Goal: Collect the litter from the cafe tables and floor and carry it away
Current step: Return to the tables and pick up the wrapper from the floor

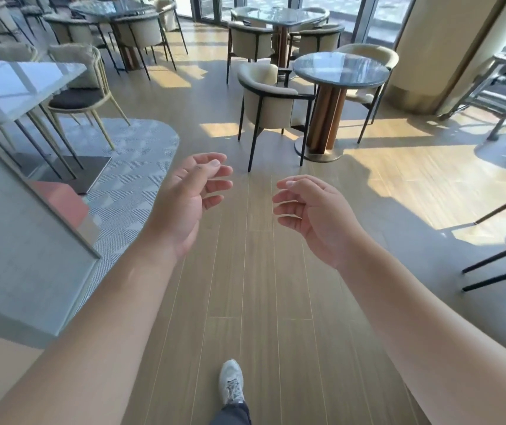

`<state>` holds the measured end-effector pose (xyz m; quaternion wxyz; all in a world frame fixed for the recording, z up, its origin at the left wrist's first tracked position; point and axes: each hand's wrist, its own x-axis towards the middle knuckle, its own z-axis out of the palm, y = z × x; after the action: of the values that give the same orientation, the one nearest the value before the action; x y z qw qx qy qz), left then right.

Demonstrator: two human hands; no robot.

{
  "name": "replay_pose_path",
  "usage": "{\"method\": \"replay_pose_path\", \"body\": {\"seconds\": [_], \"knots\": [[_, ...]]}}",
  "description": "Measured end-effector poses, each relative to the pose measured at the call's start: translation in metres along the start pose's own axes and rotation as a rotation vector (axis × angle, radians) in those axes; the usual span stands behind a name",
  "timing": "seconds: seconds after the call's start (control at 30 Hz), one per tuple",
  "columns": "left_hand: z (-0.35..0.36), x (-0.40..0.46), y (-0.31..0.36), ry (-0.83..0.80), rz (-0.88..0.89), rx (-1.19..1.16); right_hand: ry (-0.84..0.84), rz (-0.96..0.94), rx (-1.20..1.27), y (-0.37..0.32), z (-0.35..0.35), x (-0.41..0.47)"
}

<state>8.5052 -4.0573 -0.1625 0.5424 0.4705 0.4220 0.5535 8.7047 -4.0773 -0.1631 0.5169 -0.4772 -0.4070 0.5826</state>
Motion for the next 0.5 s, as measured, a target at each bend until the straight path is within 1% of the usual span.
{"method": "replay_pose_path", "body": {"seconds": [0.23, 0.5], "knots": [[-0.053, 0.119, 0.016, -0.013, 0.003, 0.016, -0.014, -0.063, -0.007, -0.035, 0.069, 0.123], [-0.097, 0.210, 0.024, 0.032, 0.020, 0.028, -0.061, -0.054, 0.025, -0.042, 0.111, 0.225]]}}
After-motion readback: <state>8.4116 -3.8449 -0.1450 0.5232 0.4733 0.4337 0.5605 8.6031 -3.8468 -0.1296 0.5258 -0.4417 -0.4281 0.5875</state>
